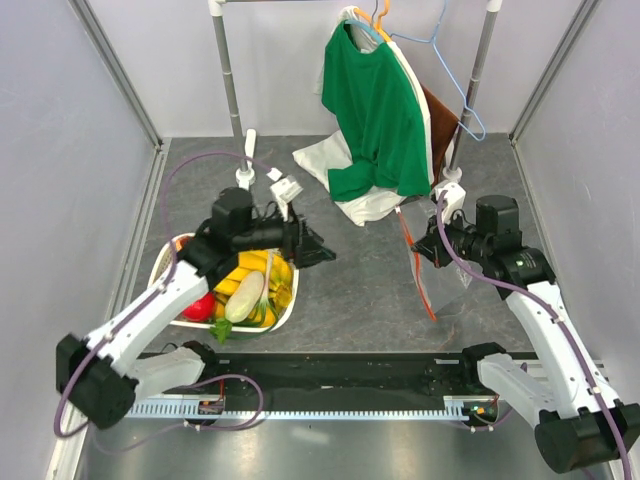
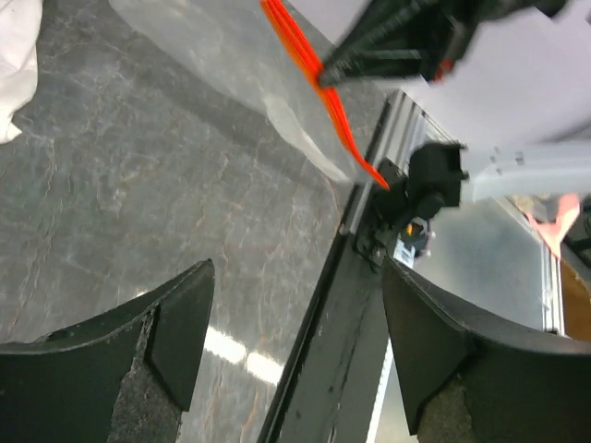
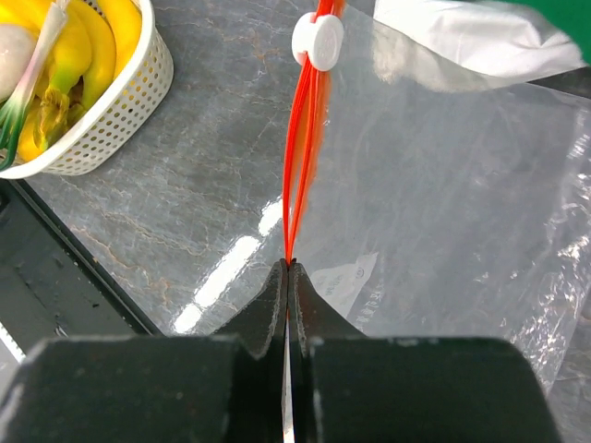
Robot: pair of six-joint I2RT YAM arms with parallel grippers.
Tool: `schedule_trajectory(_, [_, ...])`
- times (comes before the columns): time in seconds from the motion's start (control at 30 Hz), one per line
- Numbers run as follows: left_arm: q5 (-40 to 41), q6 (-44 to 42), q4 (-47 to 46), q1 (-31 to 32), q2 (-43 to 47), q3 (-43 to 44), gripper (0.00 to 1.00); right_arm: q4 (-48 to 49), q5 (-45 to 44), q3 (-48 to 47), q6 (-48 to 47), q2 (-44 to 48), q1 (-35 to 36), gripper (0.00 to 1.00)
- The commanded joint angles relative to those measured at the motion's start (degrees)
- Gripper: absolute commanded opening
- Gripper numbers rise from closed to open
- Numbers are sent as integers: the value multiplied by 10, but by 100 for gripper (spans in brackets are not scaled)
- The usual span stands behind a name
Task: Place the food in the zip-top bag and seal the zipper
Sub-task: Open the zipper of the food storage bag.
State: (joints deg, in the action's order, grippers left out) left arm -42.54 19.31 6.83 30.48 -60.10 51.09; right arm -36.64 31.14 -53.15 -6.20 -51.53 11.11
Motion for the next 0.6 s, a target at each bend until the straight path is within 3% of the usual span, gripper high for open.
schedule_trajectory(0.0, [135,97,-61,67,-104,91,78,62,-15,10,13,10,11,0])
schedule_trajectory(0.17, [208,154,-66,153,-209,165,77,92,-25,39,24,21,15,0])
schedule_trajectory(0.37, [253,220,28,168,-290,240,66,104,-59,47,50,23,27,0])
schedule_trajectory(0.57, [262,231,15,188,-323,255,65,112,-59,48,95,5,33,0])
